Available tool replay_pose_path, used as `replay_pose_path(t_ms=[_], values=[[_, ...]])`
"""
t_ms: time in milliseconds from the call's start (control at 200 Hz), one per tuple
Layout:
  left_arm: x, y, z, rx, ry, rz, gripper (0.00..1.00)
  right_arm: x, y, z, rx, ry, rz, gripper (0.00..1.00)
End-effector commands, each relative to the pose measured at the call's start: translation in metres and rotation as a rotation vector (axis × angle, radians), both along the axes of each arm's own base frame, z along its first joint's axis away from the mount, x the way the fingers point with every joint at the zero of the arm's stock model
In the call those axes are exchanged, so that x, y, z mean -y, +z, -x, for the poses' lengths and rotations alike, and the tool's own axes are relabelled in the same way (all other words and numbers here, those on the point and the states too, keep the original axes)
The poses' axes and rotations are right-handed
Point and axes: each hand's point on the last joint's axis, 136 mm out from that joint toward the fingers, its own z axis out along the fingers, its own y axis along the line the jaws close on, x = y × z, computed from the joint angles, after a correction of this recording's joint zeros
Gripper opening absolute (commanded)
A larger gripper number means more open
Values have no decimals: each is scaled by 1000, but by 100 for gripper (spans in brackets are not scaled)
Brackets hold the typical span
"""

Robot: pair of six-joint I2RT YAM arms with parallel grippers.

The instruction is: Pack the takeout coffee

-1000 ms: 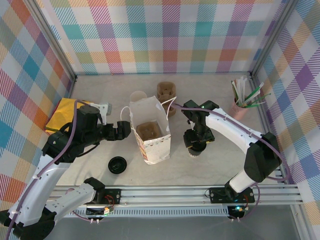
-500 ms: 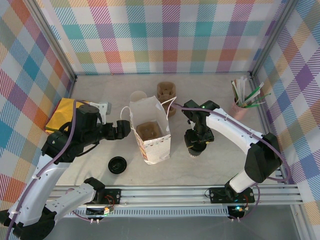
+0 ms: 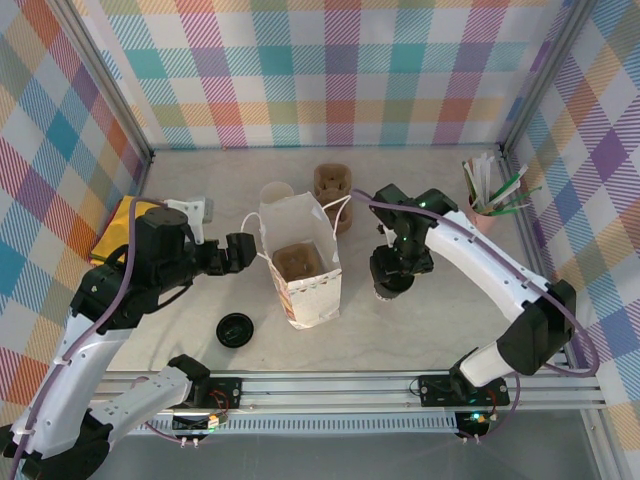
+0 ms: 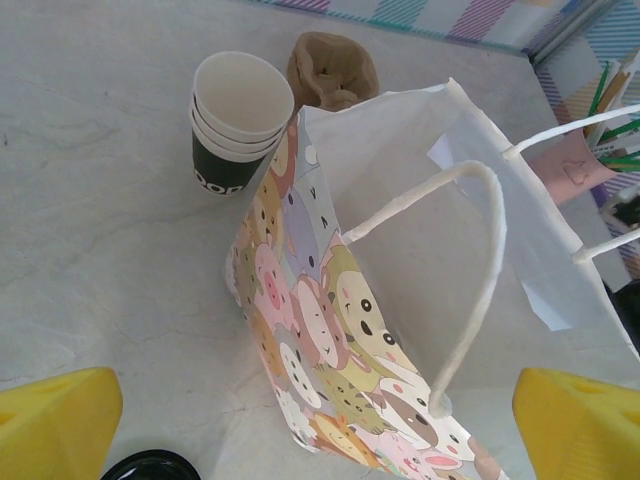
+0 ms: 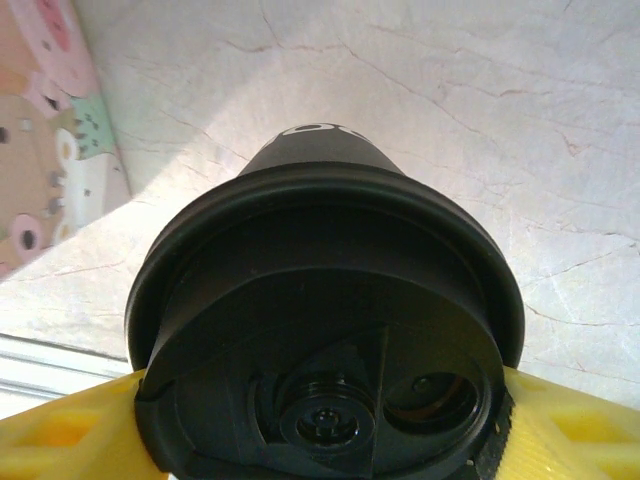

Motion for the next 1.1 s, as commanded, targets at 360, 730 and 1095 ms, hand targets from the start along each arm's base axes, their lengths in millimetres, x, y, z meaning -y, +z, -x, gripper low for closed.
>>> replay_pose_path(t_ms=[360,730,1095], values=[[28,-11,-16,-83,-34,73,91,8,68,14,92,31,-66,70],[-21,38,-5,70,149,35,100,10,95,17,147,57,-109,70],[-82,-32,-2,-85,463,-103,90,7,126,21,185,78,-160,70]])
